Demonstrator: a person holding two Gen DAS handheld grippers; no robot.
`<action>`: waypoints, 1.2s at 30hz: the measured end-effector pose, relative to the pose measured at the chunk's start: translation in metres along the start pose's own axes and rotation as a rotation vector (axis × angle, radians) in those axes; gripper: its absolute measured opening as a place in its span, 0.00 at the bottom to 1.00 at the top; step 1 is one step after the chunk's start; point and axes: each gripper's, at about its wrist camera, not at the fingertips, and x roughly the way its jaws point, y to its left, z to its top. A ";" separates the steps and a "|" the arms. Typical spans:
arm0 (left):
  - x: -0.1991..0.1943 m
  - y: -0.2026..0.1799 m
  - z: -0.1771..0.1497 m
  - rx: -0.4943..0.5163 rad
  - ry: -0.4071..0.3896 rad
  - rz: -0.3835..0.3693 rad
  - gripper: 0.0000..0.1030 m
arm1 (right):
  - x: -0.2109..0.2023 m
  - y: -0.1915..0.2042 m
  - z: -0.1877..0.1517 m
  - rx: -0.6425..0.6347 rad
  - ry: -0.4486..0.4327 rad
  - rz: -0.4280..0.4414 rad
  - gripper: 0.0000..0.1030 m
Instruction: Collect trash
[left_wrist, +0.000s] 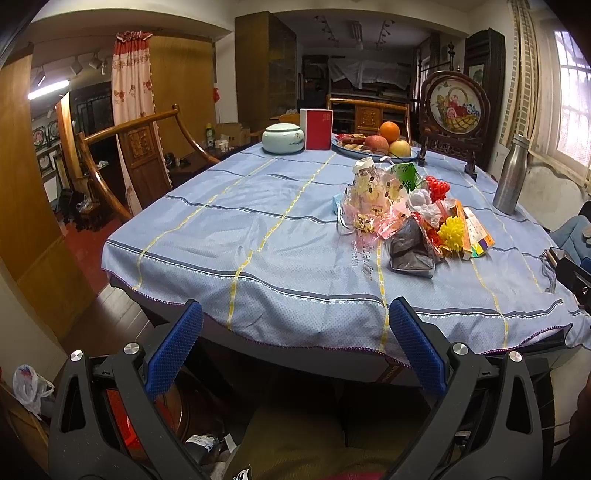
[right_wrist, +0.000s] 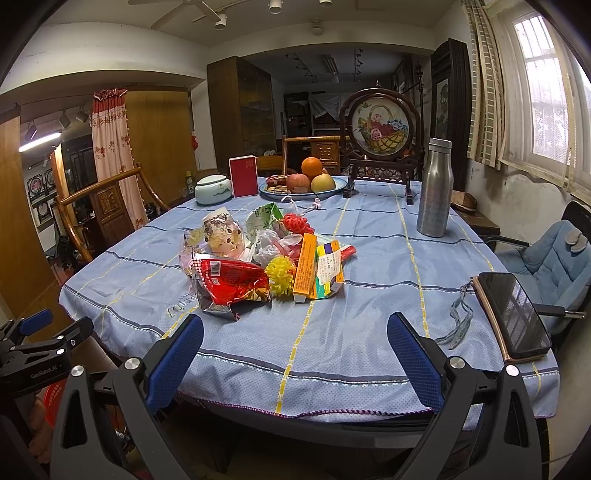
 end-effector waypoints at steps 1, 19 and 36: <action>0.000 0.000 0.000 0.002 -0.001 0.002 0.94 | 0.000 0.000 0.000 0.000 0.000 0.000 0.95; 0.001 0.002 -0.004 -0.007 0.003 -0.001 0.94 | 0.000 0.002 -0.001 0.002 0.002 0.004 0.95; 0.003 0.006 -0.002 -0.072 0.033 -0.044 0.94 | 0.001 0.004 -0.003 0.007 0.008 0.008 0.95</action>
